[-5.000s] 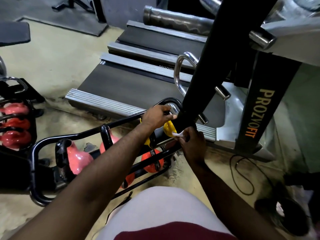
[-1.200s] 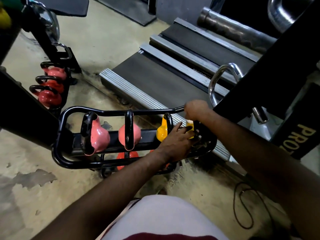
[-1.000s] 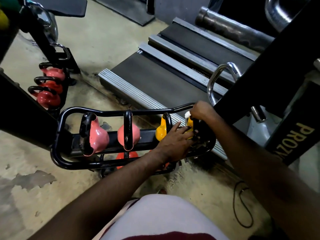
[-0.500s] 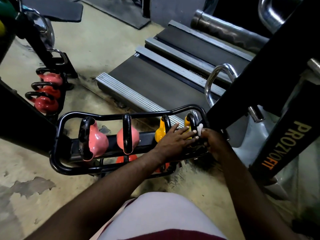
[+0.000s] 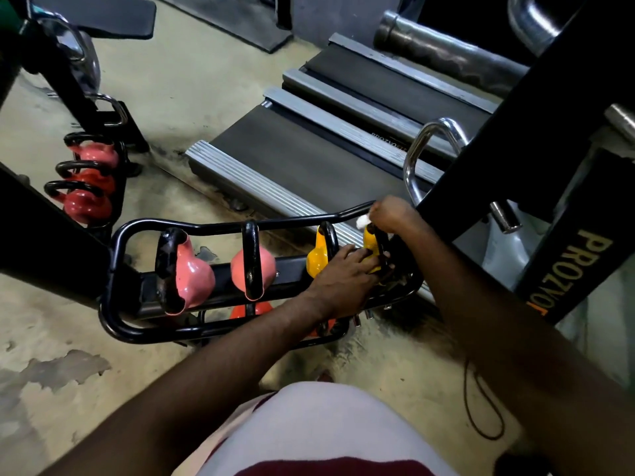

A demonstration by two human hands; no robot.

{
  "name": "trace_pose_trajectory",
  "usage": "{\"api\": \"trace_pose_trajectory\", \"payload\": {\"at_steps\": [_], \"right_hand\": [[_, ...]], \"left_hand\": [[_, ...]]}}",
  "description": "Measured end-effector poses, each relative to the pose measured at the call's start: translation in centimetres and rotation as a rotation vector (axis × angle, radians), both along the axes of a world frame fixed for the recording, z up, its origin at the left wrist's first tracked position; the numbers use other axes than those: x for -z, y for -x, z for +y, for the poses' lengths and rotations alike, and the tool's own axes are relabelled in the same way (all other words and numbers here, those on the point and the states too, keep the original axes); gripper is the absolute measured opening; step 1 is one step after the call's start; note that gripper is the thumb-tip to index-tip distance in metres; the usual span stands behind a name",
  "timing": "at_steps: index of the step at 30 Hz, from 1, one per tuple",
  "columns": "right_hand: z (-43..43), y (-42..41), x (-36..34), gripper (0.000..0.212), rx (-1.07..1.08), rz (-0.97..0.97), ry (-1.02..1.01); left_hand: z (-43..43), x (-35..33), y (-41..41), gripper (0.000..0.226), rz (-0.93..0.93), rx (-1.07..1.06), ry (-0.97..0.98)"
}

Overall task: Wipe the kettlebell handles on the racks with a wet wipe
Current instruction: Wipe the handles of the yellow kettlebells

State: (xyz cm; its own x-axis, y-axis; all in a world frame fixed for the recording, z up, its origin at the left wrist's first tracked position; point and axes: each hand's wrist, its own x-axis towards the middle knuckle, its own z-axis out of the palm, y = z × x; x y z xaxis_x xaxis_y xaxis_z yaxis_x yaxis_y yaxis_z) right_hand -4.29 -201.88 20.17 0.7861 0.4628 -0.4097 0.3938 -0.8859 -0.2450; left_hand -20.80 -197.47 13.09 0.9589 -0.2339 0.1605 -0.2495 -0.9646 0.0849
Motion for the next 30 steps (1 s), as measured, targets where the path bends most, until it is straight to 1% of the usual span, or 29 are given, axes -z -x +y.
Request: {"api": "trace_pose_trajectory", "payload": {"at_steps": [3, 7, 10, 12, 15, 17, 21, 22, 24, 26, 28, 30], "right_hand": [[0.7, 0.3, -0.6, 0.027, -0.285, -0.174, 0.252], [1.3, 1.9, 0.0, 0.03, -0.594, -0.462, 0.491], [1.9, 3.1, 0.3, 0.028, -0.775, -0.539, 0.606], [1.8, 3.0, 0.3, 0.026, -0.825, -0.547, 0.652], [2.1, 1.7, 0.0, 0.027, -0.812, -0.556, 0.647], [2.3, 0.9, -0.1, 0.028, -0.779, -0.549, 0.594], [1.9, 0.2, 0.3, 0.024, -0.84, -0.538, 0.553], [1.8, 0.1, 0.4, 0.023, -0.824, -0.538, 0.522], [1.6, -0.2, 0.3, 0.021, -0.733, -0.526, 0.408], [0.9, -0.5, 0.3, 0.018, -0.577, -0.476, 0.299], [-0.3, -0.6, 0.7, 0.02, -0.401, -0.39, 0.211], [-1.7, -0.1, 1.5, 0.023, -0.229, -0.301, 0.086]], "left_hand": [[-0.6, 0.0, 0.1, 0.059, -0.022, 0.005, -0.019], [-0.7, 0.5, 0.1, 0.066, -0.011, -0.005, -0.029], [-0.7, 0.8, 0.5, 0.073, 0.012, -0.044, -0.019], [-1.0, 0.9, 0.4, 0.075, 0.015, -0.043, -0.008], [-1.4, 0.8, 0.1, 0.081, 0.035, -0.054, 0.012], [-1.4, 0.7, 0.2, 0.077, 0.033, -0.067, 0.02], [-1.1, 0.7, 0.3, 0.072, -0.001, -0.059, 0.004], [-1.1, 0.7, 0.3, 0.071, -0.006, -0.063, 0.007], [-1.2, 0.7, 0.4, 0.072, -0.014, -0.083, 0.026], [-1.4, 0.6, 0.4, 0.072, -0.02, -0.084, 0.046], [-1.4, 0.7, 0.5, 0.072, -0.02, -0.067, 0.037], [-1.1, 0.9, 0.6, 0.066, -0.018, -0.051, 0.015]]}}
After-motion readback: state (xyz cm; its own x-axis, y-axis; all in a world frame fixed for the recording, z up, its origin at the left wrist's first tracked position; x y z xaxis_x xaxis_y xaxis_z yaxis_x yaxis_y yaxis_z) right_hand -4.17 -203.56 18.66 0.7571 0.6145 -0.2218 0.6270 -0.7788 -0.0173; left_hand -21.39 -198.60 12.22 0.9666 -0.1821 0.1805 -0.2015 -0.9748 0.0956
